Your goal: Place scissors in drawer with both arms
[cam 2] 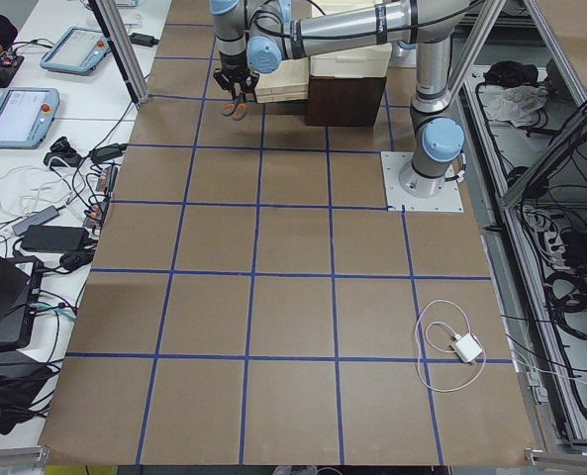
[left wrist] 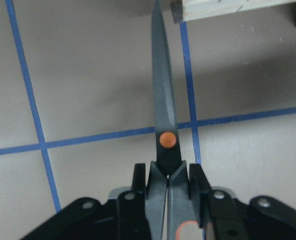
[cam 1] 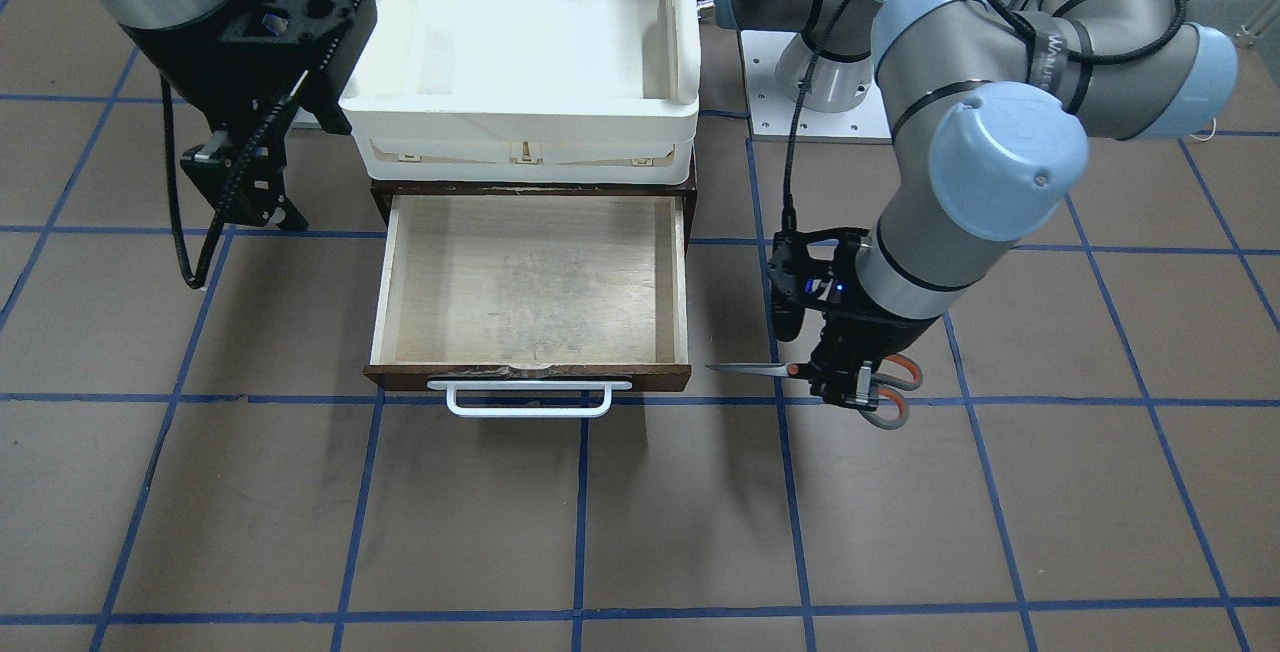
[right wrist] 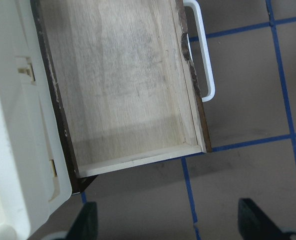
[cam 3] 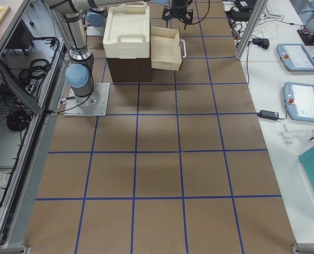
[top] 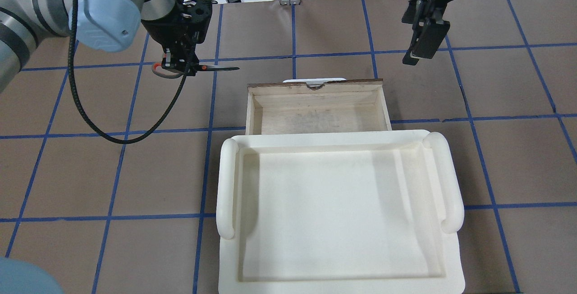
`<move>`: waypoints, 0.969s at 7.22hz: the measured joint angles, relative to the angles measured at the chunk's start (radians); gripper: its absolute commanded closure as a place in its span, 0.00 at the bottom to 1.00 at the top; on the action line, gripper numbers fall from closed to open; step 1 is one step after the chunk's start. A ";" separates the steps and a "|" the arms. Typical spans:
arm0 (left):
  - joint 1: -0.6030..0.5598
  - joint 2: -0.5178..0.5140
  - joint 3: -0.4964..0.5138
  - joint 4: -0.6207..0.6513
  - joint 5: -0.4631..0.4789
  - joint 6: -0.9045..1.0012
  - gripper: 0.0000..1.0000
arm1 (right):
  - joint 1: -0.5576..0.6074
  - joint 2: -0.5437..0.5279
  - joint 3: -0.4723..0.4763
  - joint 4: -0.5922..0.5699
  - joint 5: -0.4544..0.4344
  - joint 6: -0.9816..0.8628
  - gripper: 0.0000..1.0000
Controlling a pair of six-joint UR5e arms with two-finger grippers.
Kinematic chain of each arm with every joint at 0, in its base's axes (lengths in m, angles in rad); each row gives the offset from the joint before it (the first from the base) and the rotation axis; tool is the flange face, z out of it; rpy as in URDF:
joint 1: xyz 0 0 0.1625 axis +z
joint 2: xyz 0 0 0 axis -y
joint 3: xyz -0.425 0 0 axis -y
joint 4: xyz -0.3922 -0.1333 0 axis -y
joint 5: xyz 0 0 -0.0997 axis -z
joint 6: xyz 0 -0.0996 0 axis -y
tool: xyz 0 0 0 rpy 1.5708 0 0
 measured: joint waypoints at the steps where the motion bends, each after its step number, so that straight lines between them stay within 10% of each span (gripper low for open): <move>1: -0.045 0.014 -0.001 -0.003 -0.026 -0.045 1.00 | -0.004 -0.019 0.003 0.020 -0.008 0.069 0.00; 7: -0.268 0.003 -0.022 -0.006 -0.057 -0.237 1.00 | -0.006 -0.068 0.032 0.018 -0.031 0.635 0.00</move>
